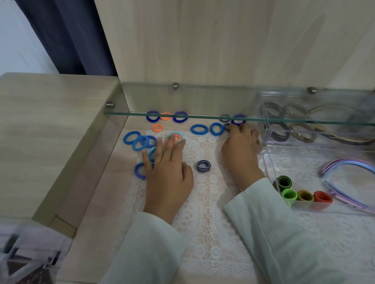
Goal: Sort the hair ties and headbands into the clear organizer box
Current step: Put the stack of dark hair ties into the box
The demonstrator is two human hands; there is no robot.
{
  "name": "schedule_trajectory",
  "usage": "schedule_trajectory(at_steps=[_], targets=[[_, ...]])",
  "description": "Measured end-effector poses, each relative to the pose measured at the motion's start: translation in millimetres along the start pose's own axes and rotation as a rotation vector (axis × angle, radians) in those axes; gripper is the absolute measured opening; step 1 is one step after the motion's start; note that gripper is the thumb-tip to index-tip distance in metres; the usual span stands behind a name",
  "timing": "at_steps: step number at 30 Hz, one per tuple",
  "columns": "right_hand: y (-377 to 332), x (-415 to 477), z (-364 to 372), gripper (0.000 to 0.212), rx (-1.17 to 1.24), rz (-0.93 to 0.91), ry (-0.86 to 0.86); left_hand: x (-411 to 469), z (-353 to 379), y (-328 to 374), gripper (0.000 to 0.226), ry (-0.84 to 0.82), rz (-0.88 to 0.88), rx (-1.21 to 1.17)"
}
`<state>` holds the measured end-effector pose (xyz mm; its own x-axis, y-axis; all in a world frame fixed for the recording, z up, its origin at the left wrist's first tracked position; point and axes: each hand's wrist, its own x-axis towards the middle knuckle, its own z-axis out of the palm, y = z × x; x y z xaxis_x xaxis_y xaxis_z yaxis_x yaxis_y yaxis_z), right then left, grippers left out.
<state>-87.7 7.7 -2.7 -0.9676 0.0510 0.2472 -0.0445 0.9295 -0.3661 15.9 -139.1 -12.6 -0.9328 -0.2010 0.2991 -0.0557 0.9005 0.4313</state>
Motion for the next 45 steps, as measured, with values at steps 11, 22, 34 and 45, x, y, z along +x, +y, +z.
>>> schedule_trajectory(at_steps=[11, 22, 34, 45], targets=[[5, -6, 6, 0.018, 0.138, -0.076, 0.144, -4, -4, 2, 0.045, 0.059, 0.116, -0.195], [5, -42, 7, 0.009, 0.293, -0.238, 0.190, -6, -7, 4, 0.049, 0.001, 0.090, -0.146], [3, -76, -21, 0.015, 0.476, -0.433, -0.001, -5, -8, 3, 0.052, -0.023, 0.058, -0.118], [1, -77, -22, 0.022, 0.380, -0.487, -0.037, -4, -6, 1, 0.049, -0.035, 0.035, -0.045]])
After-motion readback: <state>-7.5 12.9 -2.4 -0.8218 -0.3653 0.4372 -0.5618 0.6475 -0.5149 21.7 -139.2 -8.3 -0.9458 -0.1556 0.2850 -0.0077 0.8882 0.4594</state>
